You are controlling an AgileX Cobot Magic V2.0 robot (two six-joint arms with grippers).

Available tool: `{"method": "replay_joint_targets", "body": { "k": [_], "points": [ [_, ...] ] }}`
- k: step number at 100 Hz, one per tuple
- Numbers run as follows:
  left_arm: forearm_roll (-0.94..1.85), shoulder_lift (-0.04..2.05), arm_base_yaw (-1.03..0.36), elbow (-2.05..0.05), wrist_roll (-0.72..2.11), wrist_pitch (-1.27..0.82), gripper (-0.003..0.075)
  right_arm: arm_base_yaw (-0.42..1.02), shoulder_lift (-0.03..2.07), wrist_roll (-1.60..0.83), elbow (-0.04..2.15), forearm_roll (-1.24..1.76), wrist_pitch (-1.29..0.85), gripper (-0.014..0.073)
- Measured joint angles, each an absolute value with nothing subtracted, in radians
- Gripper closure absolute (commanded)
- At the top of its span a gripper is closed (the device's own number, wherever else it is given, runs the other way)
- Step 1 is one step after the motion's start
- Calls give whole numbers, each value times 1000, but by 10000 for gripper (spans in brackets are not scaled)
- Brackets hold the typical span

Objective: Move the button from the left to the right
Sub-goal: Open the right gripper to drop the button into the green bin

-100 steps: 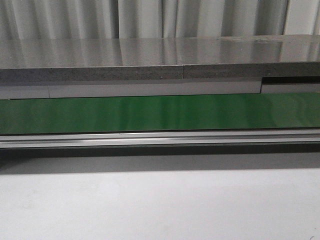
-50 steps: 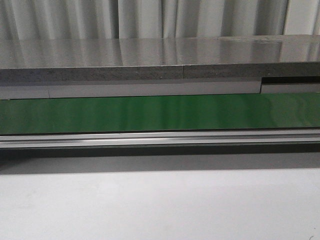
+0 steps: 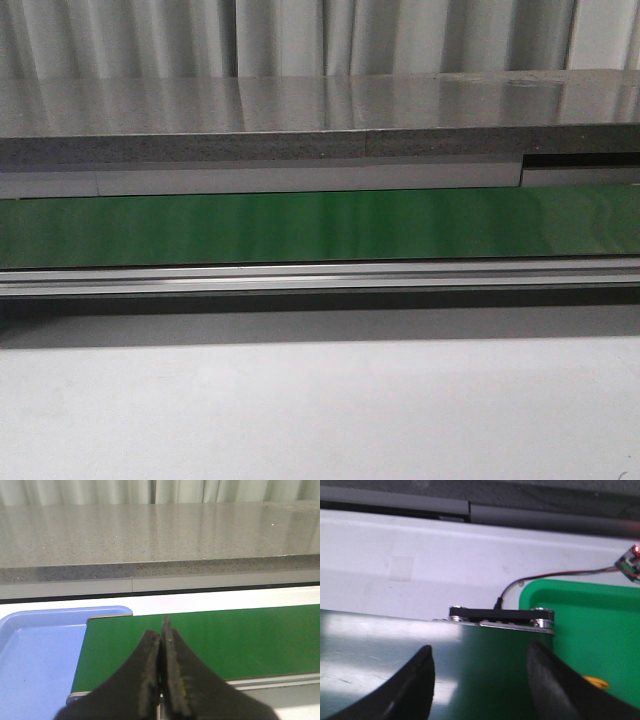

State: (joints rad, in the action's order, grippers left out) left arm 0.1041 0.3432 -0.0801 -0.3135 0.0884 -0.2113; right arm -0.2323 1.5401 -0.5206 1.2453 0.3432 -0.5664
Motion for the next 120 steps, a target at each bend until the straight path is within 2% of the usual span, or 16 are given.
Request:
{"method": "replay_joint_targets", "body": {
  "k": [29, 56, 80, 96, 108, 120],
  "points": [
    [104, 343, -80, -313, 88, -211, 740, -110, 1247, -521, 996, 361, -395, 169],
    [104, 343, -80, -313, 88, -211, 740, -76, 967, -521, 744, 417, -323, 169],
    [104, 343, -80, -313, 88, -211, 740, -76, 698, -521, 570, 459, -322, 169],
    [104, 343, -80, -313, 88, -211, 740, -76, 557, -521, 518, 475, -411, 172],
    [104, 343, -80, -313, 88, -211, 740, -76, 474, -521, 493, 475, -479, 216],
    [104, 343, -80, -313, 88, -211, 740, -76, 423, -521, 487, 475, -493, 316]
  ]
}}
